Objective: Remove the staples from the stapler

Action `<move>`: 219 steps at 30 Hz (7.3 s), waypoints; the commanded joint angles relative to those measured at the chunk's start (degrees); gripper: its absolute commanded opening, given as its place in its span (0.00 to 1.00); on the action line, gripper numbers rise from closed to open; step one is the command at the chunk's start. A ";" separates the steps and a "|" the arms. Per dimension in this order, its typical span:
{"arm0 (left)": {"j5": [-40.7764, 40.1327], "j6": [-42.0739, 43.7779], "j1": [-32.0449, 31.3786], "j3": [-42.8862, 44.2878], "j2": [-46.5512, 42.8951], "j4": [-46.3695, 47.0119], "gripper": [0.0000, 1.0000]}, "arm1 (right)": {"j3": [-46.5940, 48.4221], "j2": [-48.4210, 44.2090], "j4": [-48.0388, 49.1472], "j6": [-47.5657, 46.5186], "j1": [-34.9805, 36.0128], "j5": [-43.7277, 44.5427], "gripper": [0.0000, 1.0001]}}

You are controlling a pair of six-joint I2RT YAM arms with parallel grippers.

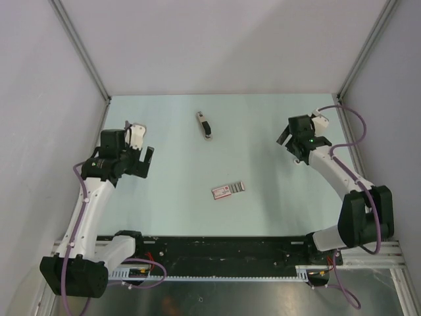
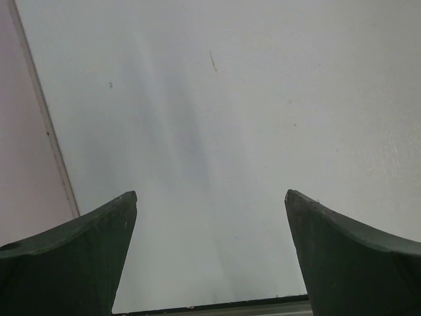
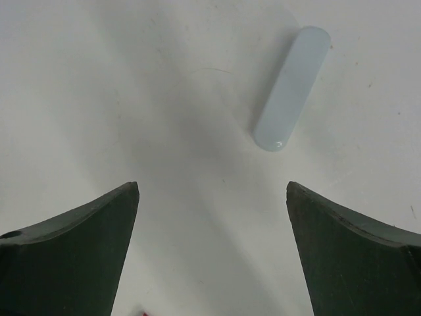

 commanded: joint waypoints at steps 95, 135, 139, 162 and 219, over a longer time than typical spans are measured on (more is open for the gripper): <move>45.02 21.20 10.10 -13.53 -3.26 8.38 0.94 | 9.60 24.77 54.89 26.10 49.27 -14.07 0.00; 35.58 28.15 11.91 -17.70 -4.03 8.90 0.08 | 6.70 26.65 52.35 18.77 51.08 -16.76 0.00; 33.92 30.38 12.22 -17.37 -2.69 9.41 0.10 | 6.10 26.50 51.07 16.67 51.09 -17.49 0.00; 24.35 46.81 12.16 -22.04 -0.05 25.53 0.11 | 5.09 24.05 43.64 1.57 49.46 -29.01 0.00; 44.57 4.32 17.43 3.62 -1.20 9.19 0.99 | 24.74 31.79 5.55 -6.34 50.63 -12.94 0.00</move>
